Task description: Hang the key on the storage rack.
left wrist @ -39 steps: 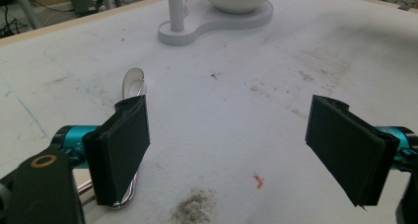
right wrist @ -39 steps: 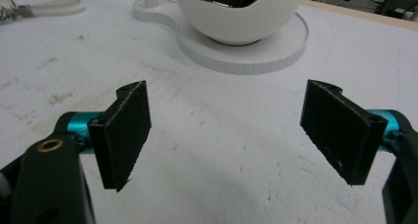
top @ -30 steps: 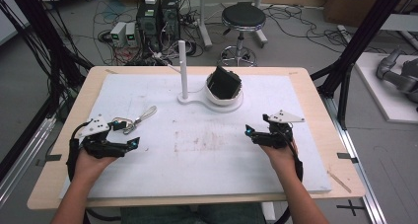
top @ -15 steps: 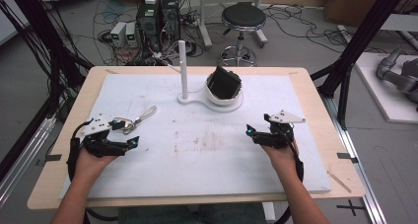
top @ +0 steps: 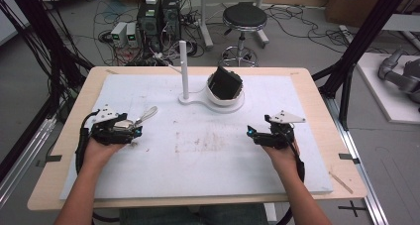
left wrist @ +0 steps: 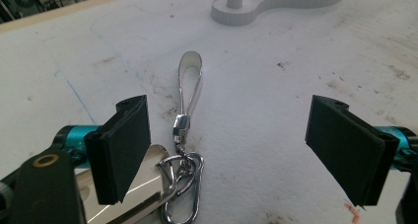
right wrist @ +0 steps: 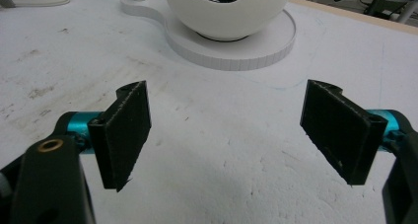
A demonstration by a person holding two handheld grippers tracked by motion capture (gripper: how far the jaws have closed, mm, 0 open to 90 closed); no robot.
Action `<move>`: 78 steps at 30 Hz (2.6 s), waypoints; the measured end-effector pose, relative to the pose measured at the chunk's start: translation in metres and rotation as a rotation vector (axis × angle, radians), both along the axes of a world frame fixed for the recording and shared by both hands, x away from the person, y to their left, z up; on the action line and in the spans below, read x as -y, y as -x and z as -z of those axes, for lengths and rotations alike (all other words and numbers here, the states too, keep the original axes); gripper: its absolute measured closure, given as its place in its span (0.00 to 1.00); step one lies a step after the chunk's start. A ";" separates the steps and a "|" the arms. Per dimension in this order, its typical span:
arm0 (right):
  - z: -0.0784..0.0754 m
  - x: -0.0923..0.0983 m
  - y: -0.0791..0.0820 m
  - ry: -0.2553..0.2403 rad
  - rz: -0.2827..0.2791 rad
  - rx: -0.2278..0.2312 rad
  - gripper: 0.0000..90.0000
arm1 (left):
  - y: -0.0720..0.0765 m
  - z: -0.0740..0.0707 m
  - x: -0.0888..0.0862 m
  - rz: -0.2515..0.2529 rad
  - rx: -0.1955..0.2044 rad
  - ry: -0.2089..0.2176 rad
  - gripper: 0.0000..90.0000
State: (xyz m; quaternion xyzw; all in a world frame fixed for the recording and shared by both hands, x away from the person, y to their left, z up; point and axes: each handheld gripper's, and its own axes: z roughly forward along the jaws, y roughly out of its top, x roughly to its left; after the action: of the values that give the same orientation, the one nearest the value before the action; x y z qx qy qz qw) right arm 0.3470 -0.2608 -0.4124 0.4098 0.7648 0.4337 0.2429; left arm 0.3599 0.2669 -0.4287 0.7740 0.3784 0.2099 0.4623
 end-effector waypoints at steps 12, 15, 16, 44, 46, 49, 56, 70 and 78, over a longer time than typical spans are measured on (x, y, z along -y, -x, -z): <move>0.001 -0.001 0.000 0.008 0.000 -0.009 0.22 | -0.032 0.010 0.011 -0.031 -0.093 -0.098 0.25; 0.001 -0.002 0.000 0.010 -0.003 -0.013 0.22 | -0.038 0.012 0.013 -0.024 -0.105 -0.118 0.31; 0.001 -0.002 -0.001 0.012 -0.004 -0.013 0.22 | -0.039 0.014 0.013 -0.026 -0.109 -0.121 0.34; 0.002 -0.002 0.000 0.026 -0.015 -0.027 0.22 | -0.035 0.018 0.019 0.035 -0.115 -0.195 0.90; 0.003 -0.002 0.000 0.025 -0.017 -0.025 0.22 | -0.034 0.017 0.019 0.040 -0.119 -0.188 0.90; 0.003 -0.002 -0.001 0.026 -0.017 -0.027 0.22 | -0.030 0.010 0.018 0.041 -0.094 -0.169 0.90; 0.004 -0.003 -0.001 0.027 -0.021 -0.031 0.22 | -0.019 -0.018 0.018 0.044 -0.001 -0.021 0.90; 0.003 -0.004 -0.001 0.028 -0.025 -0.032 0.22 | -0.005 -0.074 0.044 0.068 0.174 0.046 0.90; 0.003 -0.004 -0.001 0.021 -0.023 -0.029 0.22 | -0.012 -0.111 0.065 0.085 0.233 0.013 0.90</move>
State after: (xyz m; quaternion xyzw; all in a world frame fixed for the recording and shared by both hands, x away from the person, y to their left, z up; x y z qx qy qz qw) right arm 0.3480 -0.2567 -0.4159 0.4047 0.7775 0.4223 0.2311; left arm 0.3720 0.2016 -0.3181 0.7567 0.2902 0.2764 0.5165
